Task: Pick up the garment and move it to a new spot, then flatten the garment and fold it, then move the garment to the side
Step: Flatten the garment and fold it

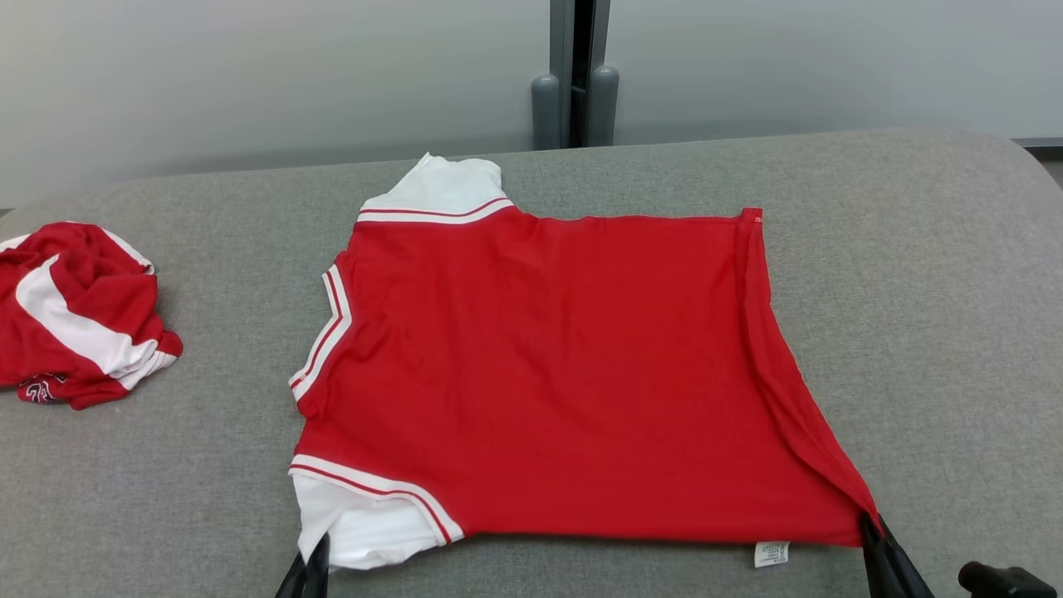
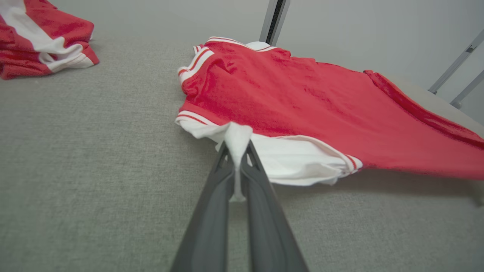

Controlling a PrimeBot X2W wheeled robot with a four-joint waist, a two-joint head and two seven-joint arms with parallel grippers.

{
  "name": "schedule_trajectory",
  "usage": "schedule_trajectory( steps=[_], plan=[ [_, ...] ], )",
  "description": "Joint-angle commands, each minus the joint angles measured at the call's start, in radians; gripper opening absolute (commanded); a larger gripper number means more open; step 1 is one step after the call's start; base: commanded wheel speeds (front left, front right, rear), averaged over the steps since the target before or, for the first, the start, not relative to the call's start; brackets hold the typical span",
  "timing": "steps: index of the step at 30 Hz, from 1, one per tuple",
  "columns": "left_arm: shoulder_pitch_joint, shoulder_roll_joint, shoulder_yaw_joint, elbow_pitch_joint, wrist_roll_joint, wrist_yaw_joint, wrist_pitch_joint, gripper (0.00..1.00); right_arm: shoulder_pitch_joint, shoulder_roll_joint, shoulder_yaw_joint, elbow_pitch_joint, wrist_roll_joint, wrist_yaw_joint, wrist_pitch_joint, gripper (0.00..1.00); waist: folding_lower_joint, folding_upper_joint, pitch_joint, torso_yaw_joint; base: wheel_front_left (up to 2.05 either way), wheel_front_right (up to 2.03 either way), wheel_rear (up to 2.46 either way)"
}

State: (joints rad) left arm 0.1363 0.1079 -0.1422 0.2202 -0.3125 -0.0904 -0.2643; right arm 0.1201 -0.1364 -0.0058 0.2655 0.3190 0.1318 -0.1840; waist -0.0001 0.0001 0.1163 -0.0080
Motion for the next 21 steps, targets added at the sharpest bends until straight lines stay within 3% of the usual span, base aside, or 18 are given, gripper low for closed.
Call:
schedule_trajectory(
  steps=[1,11,21],
  plan=[
    [-0.026,0.009,-0.005,-0.009,0.017,-0.007,0.000,0.00,-0.013,0.001,-0.004,-0.014,0.002,-0.002,0.004,0.00,0.0001,-0.0001,-0.004,0.000,0.00,0.00,0.00],
    [-0.138,0.062,-0.030,-0.002,0.068,-0.029,0.000,0.00,-0.067,-0.008,0.001,-0.035,0.033,-0.002,0.048,0.00,0.0001,-0.0001,-0.023,-0.009,0.00,0.00,0.00],
    [-0.340,0.124,-0.091,0.157,0.077,-0.039,0.000,0.00,-0.199,-0.026,0.050,0.027,0.030,-0.002,0.080,0.00,0.0001,-0.0001,0.009,-0.037,0.00,0.00,0.00]
  ],
)
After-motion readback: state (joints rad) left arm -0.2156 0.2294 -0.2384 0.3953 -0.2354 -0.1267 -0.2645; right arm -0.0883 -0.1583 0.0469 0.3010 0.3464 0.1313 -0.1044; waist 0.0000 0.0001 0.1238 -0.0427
